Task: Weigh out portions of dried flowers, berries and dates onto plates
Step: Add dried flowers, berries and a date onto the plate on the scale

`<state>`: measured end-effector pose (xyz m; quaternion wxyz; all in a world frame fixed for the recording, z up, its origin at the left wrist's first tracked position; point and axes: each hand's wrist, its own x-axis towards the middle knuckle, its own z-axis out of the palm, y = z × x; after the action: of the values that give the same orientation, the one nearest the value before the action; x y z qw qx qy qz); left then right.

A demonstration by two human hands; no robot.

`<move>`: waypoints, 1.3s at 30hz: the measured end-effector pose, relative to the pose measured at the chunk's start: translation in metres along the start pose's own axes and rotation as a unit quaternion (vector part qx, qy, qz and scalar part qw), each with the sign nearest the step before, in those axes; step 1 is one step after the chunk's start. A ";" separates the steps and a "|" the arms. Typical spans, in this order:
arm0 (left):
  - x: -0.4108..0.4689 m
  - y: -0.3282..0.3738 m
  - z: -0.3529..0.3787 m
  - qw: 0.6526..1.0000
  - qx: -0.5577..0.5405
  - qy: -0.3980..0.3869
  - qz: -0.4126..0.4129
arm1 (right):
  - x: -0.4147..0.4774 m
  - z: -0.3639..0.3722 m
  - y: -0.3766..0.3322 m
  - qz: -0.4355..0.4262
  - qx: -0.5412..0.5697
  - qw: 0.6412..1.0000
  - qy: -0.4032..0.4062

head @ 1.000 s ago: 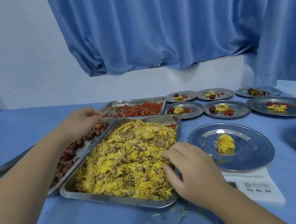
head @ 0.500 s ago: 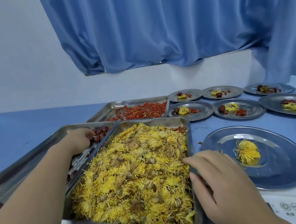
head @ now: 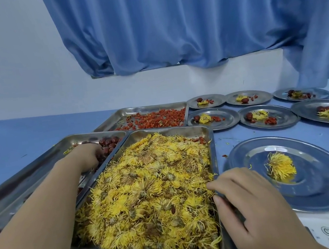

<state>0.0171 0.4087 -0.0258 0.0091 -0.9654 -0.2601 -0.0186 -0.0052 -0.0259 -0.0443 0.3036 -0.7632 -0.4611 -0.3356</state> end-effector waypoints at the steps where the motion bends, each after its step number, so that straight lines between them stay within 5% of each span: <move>1: -0.001 -0.001 0.001 1.000 -0.004 0.003 0.001 | 0.000 0.000 0.000 0.000 0.001 1.000 0.002; 12: -0.030 -0.009 -0.021 0.997 -0.045 0.067 0.014 | 0.000 -0.010 0.001 0.021 0.011 1.000 0.005; 22: -0.095 0.111 -0.063 0.969 -0.119 0.120 0.180 | -0.001 -0.043 0.013 0.128 0.082 0.983 0.105; 32: -0.172 0.236 -0.076 0.888 0.025 0.169 0.428 | 0.001 -0.083 0.052 0.343 0.236 0.879 0.233; 39: -0.177 0.293 -0.071 0.875 0.071 0.121 0.463 | -0.003 -0.088 0.071 0.371 0.250 0.857 0.257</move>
<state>0.0085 0.0648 0.0357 0.1161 -0.9625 0.2190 -0.1101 0.0378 -0.1233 -0.0053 0.6935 -0.6630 -0.1182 -0.2559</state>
